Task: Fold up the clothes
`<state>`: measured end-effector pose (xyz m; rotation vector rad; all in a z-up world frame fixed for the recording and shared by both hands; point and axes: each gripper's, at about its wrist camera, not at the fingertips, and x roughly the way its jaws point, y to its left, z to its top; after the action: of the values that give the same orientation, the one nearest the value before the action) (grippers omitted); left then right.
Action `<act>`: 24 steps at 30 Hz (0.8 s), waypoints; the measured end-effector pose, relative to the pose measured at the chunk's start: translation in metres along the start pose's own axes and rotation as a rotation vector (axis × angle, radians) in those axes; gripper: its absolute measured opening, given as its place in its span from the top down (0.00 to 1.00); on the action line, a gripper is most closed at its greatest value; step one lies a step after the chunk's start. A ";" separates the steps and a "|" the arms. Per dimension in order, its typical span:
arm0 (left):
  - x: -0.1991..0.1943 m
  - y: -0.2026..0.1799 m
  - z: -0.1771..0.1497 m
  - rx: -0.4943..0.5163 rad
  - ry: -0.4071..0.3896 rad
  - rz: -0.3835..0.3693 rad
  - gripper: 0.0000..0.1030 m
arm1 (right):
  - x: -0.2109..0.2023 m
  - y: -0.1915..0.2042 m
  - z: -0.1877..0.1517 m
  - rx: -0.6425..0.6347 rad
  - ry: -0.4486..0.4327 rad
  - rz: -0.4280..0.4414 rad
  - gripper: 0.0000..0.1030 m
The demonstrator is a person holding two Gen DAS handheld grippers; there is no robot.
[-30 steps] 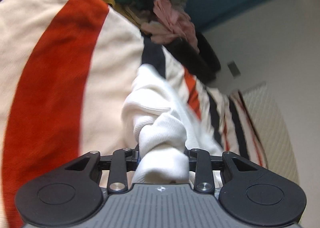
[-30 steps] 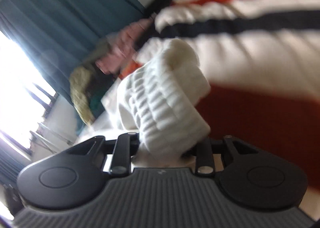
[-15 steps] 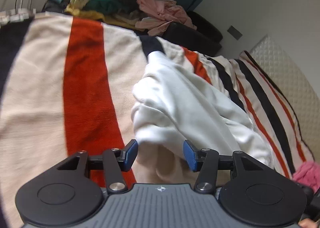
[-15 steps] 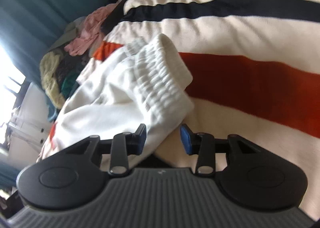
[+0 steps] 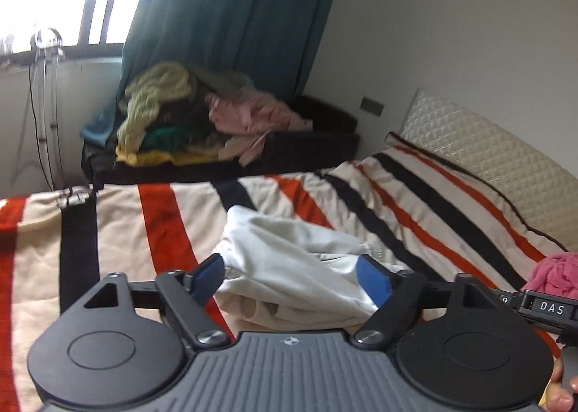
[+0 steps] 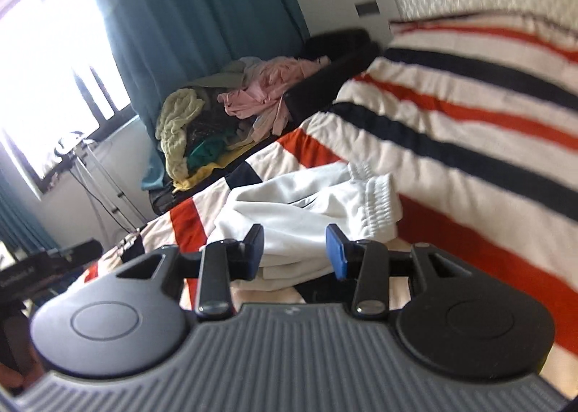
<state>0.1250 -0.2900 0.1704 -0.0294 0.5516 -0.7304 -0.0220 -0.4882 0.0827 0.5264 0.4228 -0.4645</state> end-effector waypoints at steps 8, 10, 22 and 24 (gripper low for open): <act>-0.101 -0.037 -0.030 0.063 -0.119 0.062 0.00 | -0.099 0.025 -0.018 -0.150 -0.149 0.009 0.16; -0.122 -0.044 -0.044 0.087 -0.141 0.075 0.00 | -0.116 0.031 -0.033 -0.211 -0.204 -0.005 0.16; -0.180 -0.047 -0.121 0.157 -0.238 0.128 0.00 | -0.137 0.024 -0.118 -0.240 -0.253 0.040 0.16; -0.178 -0.043 -0.130 0.161 -0.240 0.136 0.00 | -0.128 0.022 -0.128 -0.232 -0.256 0.040 0.16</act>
<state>-0.0738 -0.1876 0.1516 0.0692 0.2620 -0.6261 -0.1485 -0.3600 0.0541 0.2463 0.2153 -0.4317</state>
